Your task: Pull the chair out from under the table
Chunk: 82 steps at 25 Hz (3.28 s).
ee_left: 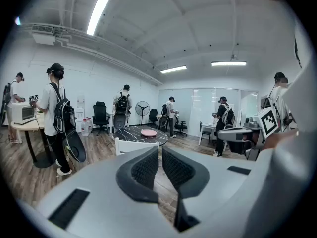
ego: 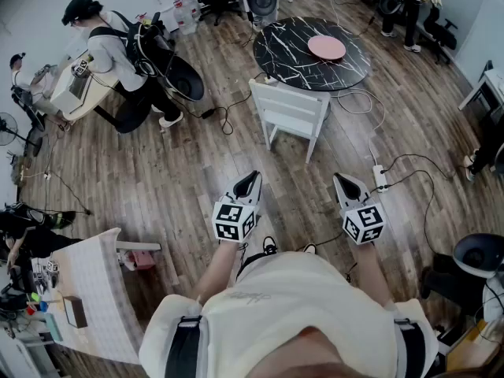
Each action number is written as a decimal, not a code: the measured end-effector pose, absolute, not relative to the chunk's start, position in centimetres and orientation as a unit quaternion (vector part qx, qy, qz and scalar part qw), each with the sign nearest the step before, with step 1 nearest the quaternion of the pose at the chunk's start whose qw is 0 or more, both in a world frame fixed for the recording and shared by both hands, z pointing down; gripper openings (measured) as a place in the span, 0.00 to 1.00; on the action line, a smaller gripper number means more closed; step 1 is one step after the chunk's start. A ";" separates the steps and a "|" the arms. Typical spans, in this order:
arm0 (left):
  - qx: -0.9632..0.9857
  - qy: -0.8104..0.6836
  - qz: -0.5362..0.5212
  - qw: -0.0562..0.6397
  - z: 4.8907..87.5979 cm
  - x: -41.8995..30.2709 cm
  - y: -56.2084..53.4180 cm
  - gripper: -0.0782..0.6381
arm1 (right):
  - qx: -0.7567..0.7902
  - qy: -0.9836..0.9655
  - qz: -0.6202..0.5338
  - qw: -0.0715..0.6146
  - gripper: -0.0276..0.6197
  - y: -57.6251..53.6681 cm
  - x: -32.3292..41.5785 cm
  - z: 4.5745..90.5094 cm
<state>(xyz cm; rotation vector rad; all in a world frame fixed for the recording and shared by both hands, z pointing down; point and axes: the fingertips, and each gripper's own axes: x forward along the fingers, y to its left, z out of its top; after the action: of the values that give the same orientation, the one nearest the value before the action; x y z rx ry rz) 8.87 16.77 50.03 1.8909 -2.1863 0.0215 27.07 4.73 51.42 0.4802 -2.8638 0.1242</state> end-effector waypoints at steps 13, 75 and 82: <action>0.650 -0.749 -0.020 0.126 51.9 5.4 19.5 0.16 | 0.163 -0.976 0.037 0.138 0.05 6.7 23.9 53.7; 0.698 -0.693 0.047 0.175 55.3 -11.8 -7.6 0.31 | 0.149 -0.975 0.062 0.153 0.22 -18.2 4.0 57.8; 0.717 -0.671 0.053 0.181 55.8 -13.8 -10.5 0.31 | 0.162 -0.969 0.077 0.168 0.22 -18.9 3.6 59.3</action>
<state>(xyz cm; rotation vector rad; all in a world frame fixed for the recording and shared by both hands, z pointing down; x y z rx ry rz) -13.76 -10.46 55.80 2.0262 -1.8950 0.1510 3.55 -18.92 59.32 0.4610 -2.7564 0.2198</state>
